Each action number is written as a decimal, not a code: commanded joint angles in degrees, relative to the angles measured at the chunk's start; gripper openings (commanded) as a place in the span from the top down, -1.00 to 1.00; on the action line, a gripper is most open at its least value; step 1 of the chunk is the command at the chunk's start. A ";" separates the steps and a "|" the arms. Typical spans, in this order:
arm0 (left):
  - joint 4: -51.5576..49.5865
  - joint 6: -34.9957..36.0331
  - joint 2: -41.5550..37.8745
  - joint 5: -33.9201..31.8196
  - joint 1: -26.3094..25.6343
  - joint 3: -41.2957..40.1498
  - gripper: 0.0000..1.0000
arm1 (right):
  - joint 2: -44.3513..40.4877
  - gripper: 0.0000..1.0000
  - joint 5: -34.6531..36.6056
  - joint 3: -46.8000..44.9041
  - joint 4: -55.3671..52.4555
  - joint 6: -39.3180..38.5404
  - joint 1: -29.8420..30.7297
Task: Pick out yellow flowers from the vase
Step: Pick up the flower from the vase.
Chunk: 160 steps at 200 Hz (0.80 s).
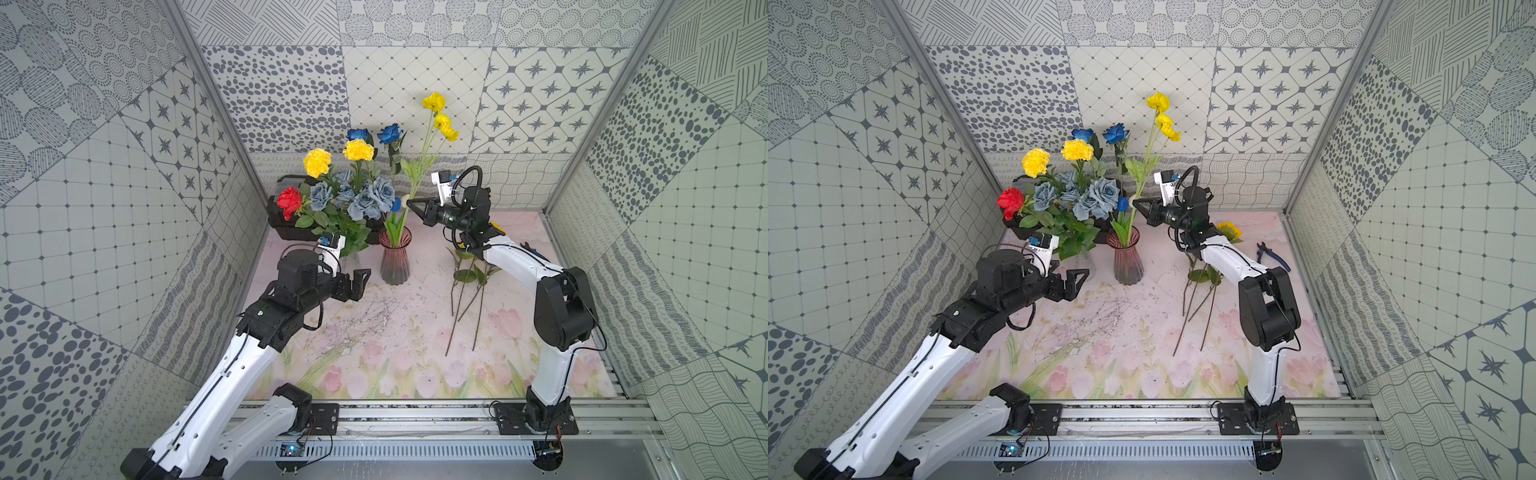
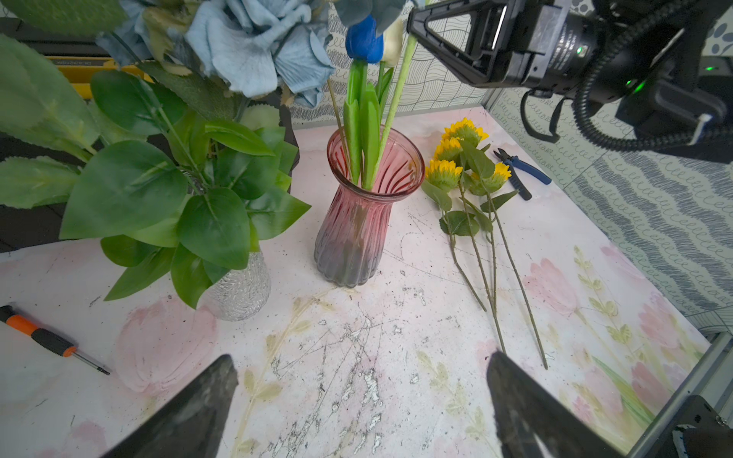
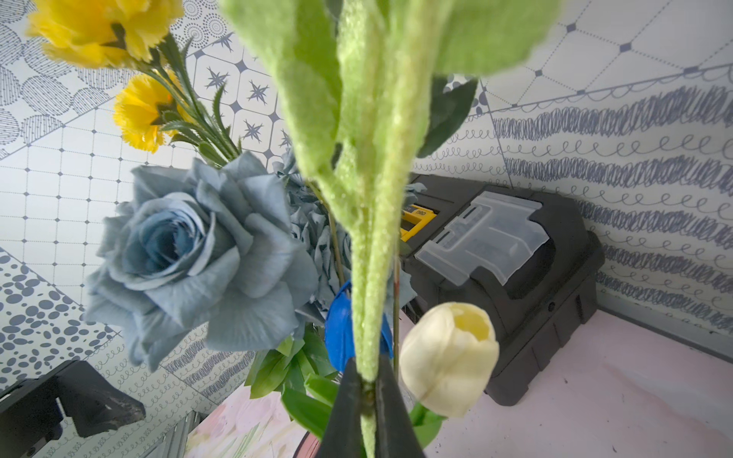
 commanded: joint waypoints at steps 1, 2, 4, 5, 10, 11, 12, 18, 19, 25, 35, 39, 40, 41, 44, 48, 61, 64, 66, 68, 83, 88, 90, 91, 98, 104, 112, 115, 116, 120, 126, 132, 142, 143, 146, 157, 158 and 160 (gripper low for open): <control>0.82 0.33 0.10 0.24 0.26 -0.17 -0.97 | -3.82 1.00 1.00 0.13 0.14 -2.43 0.22; 0.82 0.35 0.10 0.28 0.21 -0.18 -0.97 | -3.86 1.00 1.00 0.20 0.02 -2.52 0.22; 0.88 0.33 0.11 0.26 0.24 -0.19 -0.97 | -3.95 1.00 0.99 0.30 -0.17 -2.70 0.22; 0.85 0.35 0.11 0.24 0.25 -0.19 -0.97 | -3.97 1.00 1.00 0.38 -0.27 -2.74 0.22; 0.86 0.27 0.10 0.25 0.24 -0.19 -0.97 | -4.28 1.00 1.01 0.72 -0.69 -3.04 0.22; 0.83 0.32 0.06 0.28 0.25 -0.15 -0.97 | -4.35 1.00 1.01 0.76 -0.79 -3.05 0.22; 0.82 0.29 0.08 0.30 0.25 -0.13 -0.97 | -4.43 1.00 1.01 0.78 -0.88 -3.14 0.22; 0.87 0.28 0.05 0.21 0.25 -0.12 -0.97 | -4.82 1.00 1.09 1.25 -1.41 -3.45 0.17; 0.84 0.28 0.08 0.22 0.30 -0.11 -0.97 | -4.88 1.00 1.10 1.34 -1.50 -3.52 0.20; 0.82 0.27 0.11 0.22 0.26 -0.18 -0.97 | -5.24 1.00 1.12 1.64 -1.83 -3.77 0.20; 0.83 0.27 0.10 0.20 0.26 -0.15 -0.97 | -6.03 1.00 1.10 2.16 -2.57 -4.22 0.19; 0.82 0.23 0.06 0.22 0.25 -0.18 -0.96 | -6.40 1.00 1.10 2.35 -2.83 -4.34 0.22; 0.86 0.25 0.04 0.22 0.25 -0.19 -0.97 | -6.46 1.00 1.10 2.41 -2.87 -4.40 0.22; 0.84 0.26 0.07 0.22 0.25 -0.19 -0.97 | -6.58 1.00 1.15 2.44 -2.89 -4.43 0.22; 0.82 0.26 0.10 0.22 0.25 -0.21 -0.97 | -6.80 1.00 1.25 2.51 -3.05 -4.46 0.15; 0.82 0.27 0.11 0.22 0.30 -0.26 -0.97 | -7.15 1.00 1.34 2.63 -3.22 -4.67 0.21; 0.82 0.30 0.04 0.12 0.25 -0.27 -0.97 | -8.50 1.00 1.57 2.83 -3.88 -5.31 0.20; 0.88 0.35 0.05 0.13 0.25 -0.22 -0.97 | -8.84 1.00 1.60 2.83 -4.02 -5.40 0.20; 0.83 0.36 0.05 0.14 0.25 -0.27 -0.97 | -9.02 1.00 1.69 2.83 -4.11 -5.46 0.15; 0.86 0.34 0.09 0.14 0.25 -0.23 -0.97 | -9.20 1.00 1.71 2.83 -4.19 -5.50 0.14; 0.82 0.30 0.09 0.14 0.26 -0.21 -0.97 | -10.83 1.00 1.89 2.75 -4.26 -5.65 0.21; 0.87 0.37 -0.03 0.14 0.26 -0.26 -0.97 | -11.31 1.00 1.97 2.69 -4.30 -5.77 0.15; 0.89 0.36 -0.06 0.14 0.25 -0.27 -0.97 | -11.51 1.00 2.02 2.66 -4.31 -5.84 0.18; 0.85 0.36 -0.02 0.14 0.25 -0.28 -0.97 | -11.61 1.00 2.05 2.65 -4.31 -5.84 0.20; 0.85 0.23 0.02 0.14 0.30 -0.27 -0.97 | -12.34 1.00 2.09 2.57 -4.27 -5.80 0.16; 0.81 0.30 0.02 0.19 0.25 -0.34 -0.97 | -12.98 1.00 2.20 2.49 -4.22 -5.90 0.17; 0.82 0.35 -0.02 0.16 0.26 -0.28 -0.97 | -13.87 1.00 2.40 2.32 -4.06 -5.95 0.20; 0.81 0.34 -0.01 0.18 0.25 -0.34 -0.97 | -14.17 1.00 2.48 2.30 -3.98 -5.95 0.18; 0.86 0.35 0.00 0.16 0.25 -0.31 -0.97 | -14.31 1.00 2.50 2.26 -3.97 -5.95 0.20; 0.86 0.36 0.06 0.14 0.25 -0.35 -0.97 | -14.78 1.00 2.58 2.21 -3.88 -5.93 0.18; 0.83 0.35 0.08 0.19 0.26 -0.29 -0.97 | -15.46 1.00 2.73 2.20 -3.72 -5.93 0.22; 0.86 0.31 0.10 0.20 0.26 -0.30 -0.97 | -16.04 1.00 2.76 2.19 -3.57 -5.86 0.15; 0.87 0.25 0.09 0.22 0.25 -0.33 -0.97 | -17.13 1.00 2.81 2.34 -3.48 -5.80 0.16; 0.84 0.26 0.10 0.22 0.25 -0.30 -0.97 | -17.24 1.00 2.84 2.31 -3.50 -5.80 0.15; 0.82 0.27 0.06 0.22 0.25 -0.32 -0.97 | -17.59 1.00 2.82 2.37 -3.52 -5.86 0.17; 0.83 0.27 0.04 0.18 0.32 -0.28 -0.97 | -18.77 1.00 2.86 2.54 -3.61 -6.01 0.18; 0.87 0.27 0.03 0.16 0.29 -0.28 -0.97 | -18.93 1.00 2.86 2.55 -3.61 -6.02 0.16; 0.83 0.27 0.04 0.14 0.28 -0.28 -0.97 | -19.21 1.00 2.93 2.56 -3.61 -6.04 0.21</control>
